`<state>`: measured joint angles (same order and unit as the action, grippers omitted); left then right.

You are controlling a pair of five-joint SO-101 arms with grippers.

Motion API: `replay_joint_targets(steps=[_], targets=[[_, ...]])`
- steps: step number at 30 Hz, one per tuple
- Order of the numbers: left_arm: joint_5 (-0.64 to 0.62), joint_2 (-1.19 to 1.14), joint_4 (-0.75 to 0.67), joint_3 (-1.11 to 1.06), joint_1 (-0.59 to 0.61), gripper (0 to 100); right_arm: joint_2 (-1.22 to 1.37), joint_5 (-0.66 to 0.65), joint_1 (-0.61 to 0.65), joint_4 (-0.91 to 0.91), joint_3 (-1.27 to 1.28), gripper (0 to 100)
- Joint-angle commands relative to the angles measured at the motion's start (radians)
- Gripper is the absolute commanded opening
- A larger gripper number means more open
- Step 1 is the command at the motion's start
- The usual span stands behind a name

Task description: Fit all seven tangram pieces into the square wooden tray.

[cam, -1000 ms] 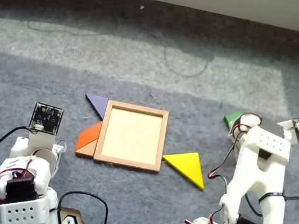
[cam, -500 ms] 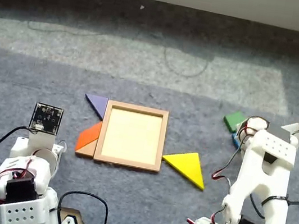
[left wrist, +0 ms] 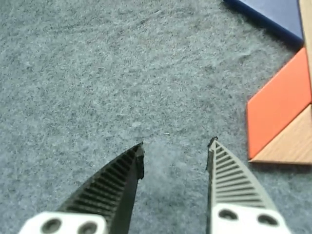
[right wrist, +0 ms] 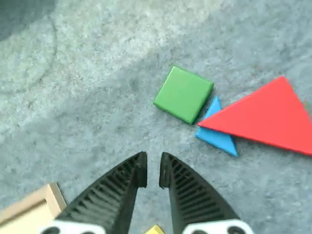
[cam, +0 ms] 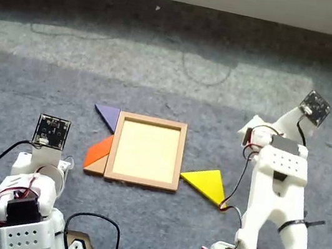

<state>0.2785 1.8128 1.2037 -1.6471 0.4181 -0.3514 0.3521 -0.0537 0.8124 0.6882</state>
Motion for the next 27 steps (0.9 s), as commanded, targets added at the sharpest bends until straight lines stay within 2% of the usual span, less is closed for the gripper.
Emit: replay_joint_targets(steps=[1, 4, 12, 15, 20, 23, 27], targets=[[0.008, 0.008, -0.02, 0.005, -0.007, 22, -0.125, -0.285, -0.027, 0.119, -0.005, 5.2], [0.008, 0.008, -0.02, 0.005, -0.005, 22, -0.177, -0.506, -0.07, 0.194, -0.005, 5.2], [0.011, 0.008, -0.02, 0.005, -0.005, 22, -0.213, -0.852, -0.134, 0.306, -0.008, 5.6], [0.011, 0.008, -0.02, 0.005, -0.005, 22, -0.211, -0.91, -0.156, 0.306, -0.008, 9.1], [0.011, 0.008, -0.02, 0.005, -0.005, 22, -0.211, -0.925, -0.156, 0.309, -0.013, 25.5], [0.011, 0.008, -0.02, 0.005, -0.005, 22, -0.211, -0.937, -0.159, 0.309, -0.013, 26.5], [0.011, 0.008, -0.02, 0.005, -0.005, 22, -0.209, -1.063, -0.162, 0.312, -0.004, 26.5]])
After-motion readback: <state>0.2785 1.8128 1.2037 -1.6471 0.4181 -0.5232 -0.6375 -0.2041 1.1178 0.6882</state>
